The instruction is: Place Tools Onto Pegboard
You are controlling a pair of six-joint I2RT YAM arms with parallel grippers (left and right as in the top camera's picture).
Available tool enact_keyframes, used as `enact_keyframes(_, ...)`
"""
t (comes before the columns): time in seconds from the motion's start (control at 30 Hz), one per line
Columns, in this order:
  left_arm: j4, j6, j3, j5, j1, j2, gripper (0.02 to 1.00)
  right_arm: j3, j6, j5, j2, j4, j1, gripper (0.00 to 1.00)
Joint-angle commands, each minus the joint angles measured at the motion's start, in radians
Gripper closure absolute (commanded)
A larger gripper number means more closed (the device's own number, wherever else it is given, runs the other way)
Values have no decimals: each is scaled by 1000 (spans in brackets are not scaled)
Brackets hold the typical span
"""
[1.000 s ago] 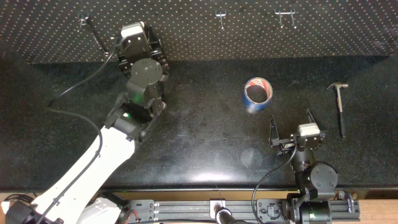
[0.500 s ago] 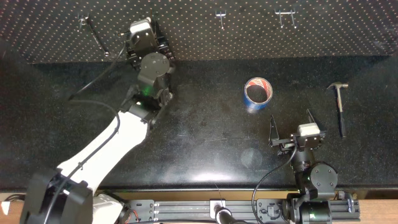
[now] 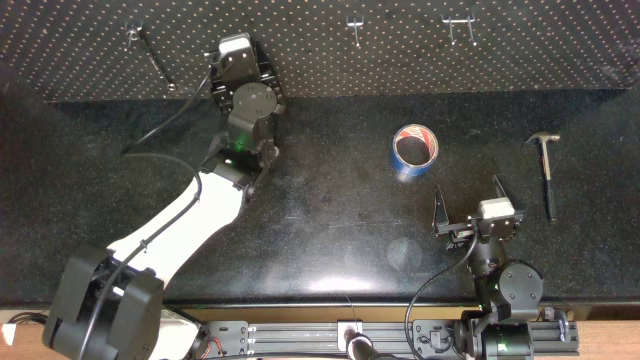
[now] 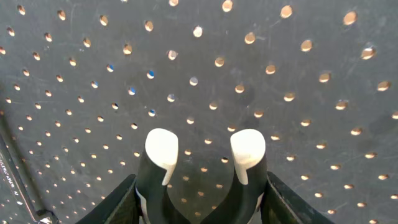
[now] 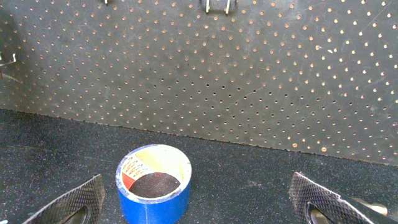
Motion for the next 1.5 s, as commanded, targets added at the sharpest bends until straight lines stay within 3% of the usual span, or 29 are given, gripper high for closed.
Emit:
enact_keyframes(0.03,10,11,-25,26,16,5,989,-6,8,-2,-7,0,6,25)
enact_keyframes(0.3,10,9,-28,72,21,25,978,-6,8,-2,-7,0,6,25)
enact_keyframes(0.33,10,9,-28,73,21,25,858,-6,8,-2,-7,0,6,25)
enact_keyframes(0.37,10,9,-28,75,21,25,586,-6,8,-2,-7,0,6,25)
enact_keyframes(0.4,10,9,-28,75,21,25,470,-6,8,-2,-7,0,6,25)
enact_keyframes(0.53,10,9,-28,75,21,25,187,-6,8,-2,-7,0,6,25)
enact_keyframes(0.6,10,8,-28,75,21,25,115,-6,8,-2,-7,0,6,25)
enact_keyframes(0.8,-16,8,-28,75,21,-23,40,-6,8,-2,-7,0,6,25)
enact_keyframes(0.9,-221,9,-28,106,18,-182,34,-6,8,-2,-7,0,6,25)
enact_keyframes(0.97,-399,9,-68,214,19,-375,31,-6,8,-2,-7,0,6,25)
enact_keyframes(1.03,-401,8,-264,372,36,-619,27,-6,8,-2,-7,0,6,25)
enact_keyframes(1.13,-322,9,-532,701,206,-962,25,-6,8,-2,-7,0,6,25)
enact_keyframes(1.17,-331,10,-619,801,333,-1151,27,-6,8,-2,-7,0,6,25)
enact_keyframes(1.27,-366,13,-706,791,450,-1347,20,-6,8,-2,-7,0,6,25)
enact_keyframes(1.4,-357,13,-875,617,465,-1563,23,-6,8,-2,-7,0,6,27)
enact_keyframes(1.5,-483,12,-890,593,467,-1588,23,-6,8,-2,-7,0,6,27)
